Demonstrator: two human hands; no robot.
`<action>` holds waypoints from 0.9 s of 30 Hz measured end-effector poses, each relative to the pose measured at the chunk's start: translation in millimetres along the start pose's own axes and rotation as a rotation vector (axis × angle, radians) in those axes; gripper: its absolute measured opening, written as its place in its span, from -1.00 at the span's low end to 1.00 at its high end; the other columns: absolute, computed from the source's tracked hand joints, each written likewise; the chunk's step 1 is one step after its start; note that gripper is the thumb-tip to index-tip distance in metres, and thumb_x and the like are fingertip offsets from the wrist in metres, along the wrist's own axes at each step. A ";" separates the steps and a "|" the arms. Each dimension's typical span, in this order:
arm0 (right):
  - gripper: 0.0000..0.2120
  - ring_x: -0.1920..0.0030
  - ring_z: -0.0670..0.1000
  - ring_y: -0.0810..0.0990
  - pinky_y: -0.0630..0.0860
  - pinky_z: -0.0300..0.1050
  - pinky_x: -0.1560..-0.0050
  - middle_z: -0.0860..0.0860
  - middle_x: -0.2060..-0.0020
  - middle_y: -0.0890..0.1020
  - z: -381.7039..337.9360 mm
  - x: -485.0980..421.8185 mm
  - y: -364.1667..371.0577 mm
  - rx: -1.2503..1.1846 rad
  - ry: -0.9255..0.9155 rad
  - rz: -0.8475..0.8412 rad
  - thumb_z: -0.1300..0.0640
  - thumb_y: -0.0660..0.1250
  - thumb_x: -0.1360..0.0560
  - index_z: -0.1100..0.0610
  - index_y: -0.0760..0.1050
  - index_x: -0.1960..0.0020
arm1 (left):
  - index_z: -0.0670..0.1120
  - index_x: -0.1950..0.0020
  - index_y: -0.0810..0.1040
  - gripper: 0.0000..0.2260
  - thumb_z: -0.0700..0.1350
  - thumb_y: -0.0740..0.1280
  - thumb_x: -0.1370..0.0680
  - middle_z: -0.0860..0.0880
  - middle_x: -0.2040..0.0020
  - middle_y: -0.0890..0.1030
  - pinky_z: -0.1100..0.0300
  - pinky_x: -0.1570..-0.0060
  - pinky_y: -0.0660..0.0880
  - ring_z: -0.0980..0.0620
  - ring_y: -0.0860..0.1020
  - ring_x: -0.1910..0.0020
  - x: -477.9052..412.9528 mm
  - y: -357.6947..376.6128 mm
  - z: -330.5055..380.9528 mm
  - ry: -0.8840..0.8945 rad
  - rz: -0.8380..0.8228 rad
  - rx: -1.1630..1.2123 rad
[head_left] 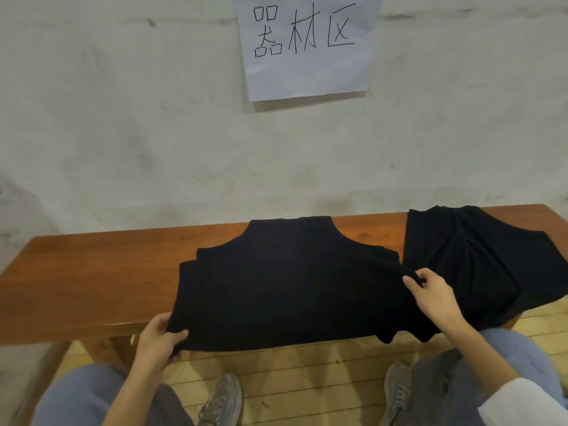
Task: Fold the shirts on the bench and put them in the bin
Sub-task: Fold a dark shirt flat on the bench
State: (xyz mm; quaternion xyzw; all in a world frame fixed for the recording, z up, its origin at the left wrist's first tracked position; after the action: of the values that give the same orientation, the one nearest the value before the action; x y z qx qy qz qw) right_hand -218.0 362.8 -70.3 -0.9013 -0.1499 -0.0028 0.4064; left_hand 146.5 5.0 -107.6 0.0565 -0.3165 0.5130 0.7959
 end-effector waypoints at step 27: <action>-0.71 -0.16 0.18 0.43 0.39 0.09 -0.13 0.12 -0.12 0.49 -25.7 -73.9 21.5 0.588 -0.071 -0.053 0.02 0.24 -0.52 0.14 0.44 -0.18 | -0.02 0.10 0.48 -0.89 -0.09 0.40 -0.50 -0.03 -0.02 0.48 0.08 -0.07 0.42 -0.03 0.45 -0.04 -84.3 36.6 111.4 0.572 -0.182 -1.117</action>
State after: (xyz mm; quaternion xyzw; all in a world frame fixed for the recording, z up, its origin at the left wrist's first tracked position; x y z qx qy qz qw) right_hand -279.7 310.7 -78.2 -0.7402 -0.1819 0.0614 0.6444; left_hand 42.6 -89.9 -75.3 -0.4799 -0.3051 0.1955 0.7990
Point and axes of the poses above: each hand's wrist, its own x-axis away from the middle knuckle, its own y-axis out of the palm, z = x × y, the point moved 6 cm from there along -x, towards the middle knuckle
